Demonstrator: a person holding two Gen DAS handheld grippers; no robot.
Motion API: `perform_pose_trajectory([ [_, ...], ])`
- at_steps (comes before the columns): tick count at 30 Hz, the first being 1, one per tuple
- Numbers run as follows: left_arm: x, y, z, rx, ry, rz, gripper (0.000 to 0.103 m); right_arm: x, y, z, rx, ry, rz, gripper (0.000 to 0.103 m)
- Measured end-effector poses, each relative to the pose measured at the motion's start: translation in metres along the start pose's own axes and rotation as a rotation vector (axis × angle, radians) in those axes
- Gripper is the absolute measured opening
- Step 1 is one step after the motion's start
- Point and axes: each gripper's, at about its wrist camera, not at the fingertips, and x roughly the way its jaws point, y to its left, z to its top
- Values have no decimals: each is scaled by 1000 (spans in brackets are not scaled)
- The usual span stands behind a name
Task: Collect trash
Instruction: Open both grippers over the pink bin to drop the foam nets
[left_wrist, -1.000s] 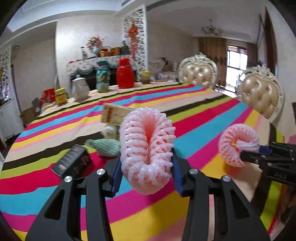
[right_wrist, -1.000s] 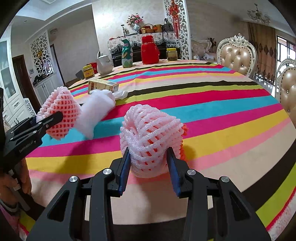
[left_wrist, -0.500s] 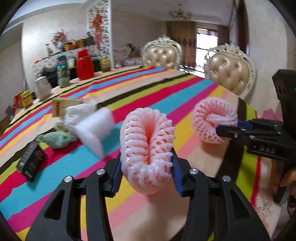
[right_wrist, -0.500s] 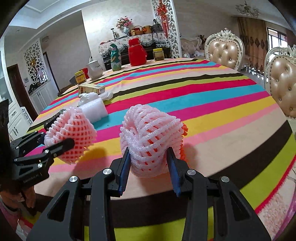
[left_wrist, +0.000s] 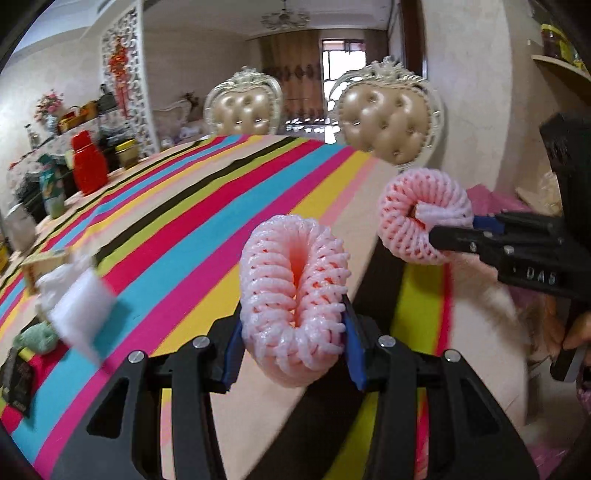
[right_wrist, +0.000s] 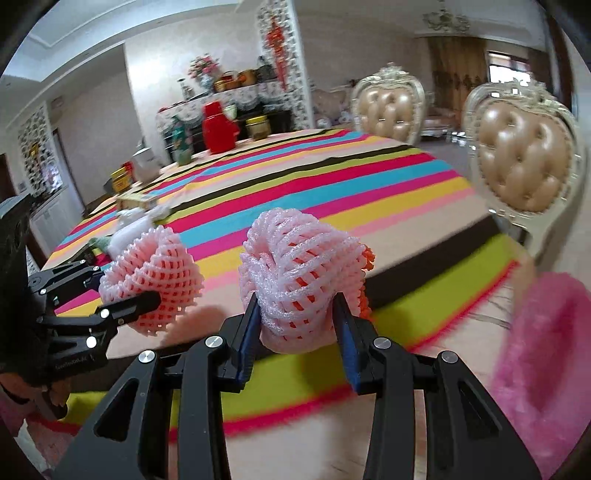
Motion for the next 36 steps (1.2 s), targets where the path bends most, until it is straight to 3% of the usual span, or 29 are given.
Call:
perform_pose_trajectory([
  [15,52,-153,67,93,-48,-301,45,-86,-152,-35,227,-76,-330,38],
  [25,83,-238,88,134,-18,-444,46,-110,-204,-64,307,-71,-405,39],
  [28,94,-262,89,150,-5,-499,49,-114,-210,-70,319,-70,-408,43],
  [30,99,-274,89,160,0,-534,69,-115,-214,-72,326,-71,-408,48],
  [32,101,-279,86,172,-23,-505,81,-118,-216,-75,338,-74,-409,51],
  [33,102,-278,85,175,-31,-487,82,-119,-217,-75,344,-75,-414,53],
  [34,103,-276,83,179,-32,-477,83,-121,-217,-75,347,-82,-421,66],
  [35,102,-269,82,178,-29,-470,84,-123,-216,-75,347,-90,-425,72],
  [36,101,-264,81,174,-27,-455,86,-125,-216,-74,342,-100,-426,72],
])
